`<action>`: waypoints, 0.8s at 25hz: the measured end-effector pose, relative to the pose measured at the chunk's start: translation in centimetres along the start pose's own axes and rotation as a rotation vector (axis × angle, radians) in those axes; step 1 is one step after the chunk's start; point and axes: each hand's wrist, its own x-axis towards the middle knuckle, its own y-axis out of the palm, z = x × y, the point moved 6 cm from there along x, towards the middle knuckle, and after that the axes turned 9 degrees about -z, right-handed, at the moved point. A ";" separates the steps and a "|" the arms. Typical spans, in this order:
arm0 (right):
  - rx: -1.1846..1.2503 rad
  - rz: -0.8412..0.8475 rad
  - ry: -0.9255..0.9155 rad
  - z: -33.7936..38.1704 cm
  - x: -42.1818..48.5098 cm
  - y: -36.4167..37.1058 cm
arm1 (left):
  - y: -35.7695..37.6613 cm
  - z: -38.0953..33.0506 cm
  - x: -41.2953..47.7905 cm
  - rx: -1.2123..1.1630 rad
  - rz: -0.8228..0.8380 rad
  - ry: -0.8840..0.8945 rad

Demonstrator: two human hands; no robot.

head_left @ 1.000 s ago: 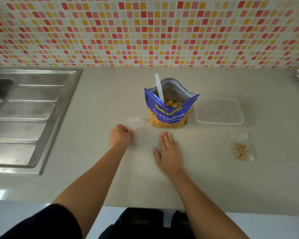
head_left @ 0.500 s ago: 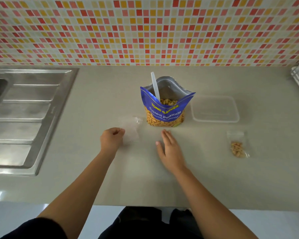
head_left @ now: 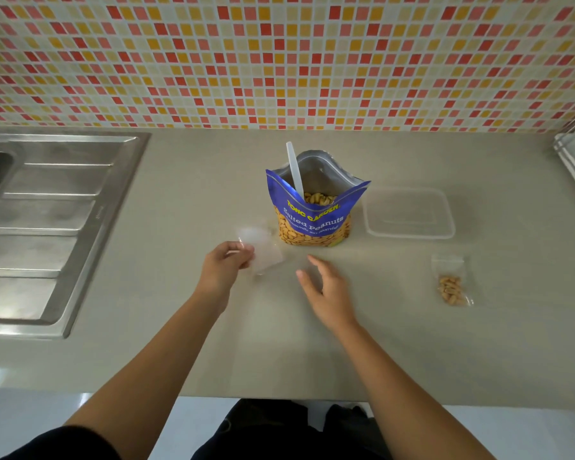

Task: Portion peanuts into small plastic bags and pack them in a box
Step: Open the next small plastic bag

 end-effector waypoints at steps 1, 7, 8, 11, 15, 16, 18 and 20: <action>0.137 0.004 0.089 0.4 -0.1 -0.3 | 0.6 0.6 -0.8 -0.021 0.045 -0.050; 0.474 -0.031 0.290 0.7 -0.1 -1.3 | 3.9 3.4 -4.0 -0.072 0.183 -0.212; 0.475 -0.059 0.297 0.3 0.0 -1.8 | 4.2 3.2 -4.0 -0.143 0.181 -0.237; 0.433 -0.051 0.268 -0.4 0.3 -3.6 | 4.7 1.8 -3.1 -0.384 0.207 -0.323; 0.388 0.027 0.187 -0.5 0.7 -5.6 | 5.4 0.6 -2.6 -0.161 0.423 -0.278; 0.379 0.055 0.168 -0.4 0.8 -5.9 | 5.7 0.4 -2.8 -0.135 0.464 -0.285; 0.385 0.105 0.135 -0.1 0.9 -6.5 | 6.2 0.1 -3.1 -0.142 0.522 -0.314; 0.406 0.132 0.123 0.2 1.0 -7.0 | 6.6 0.0 -3.5 -0.212 0.554 -0.374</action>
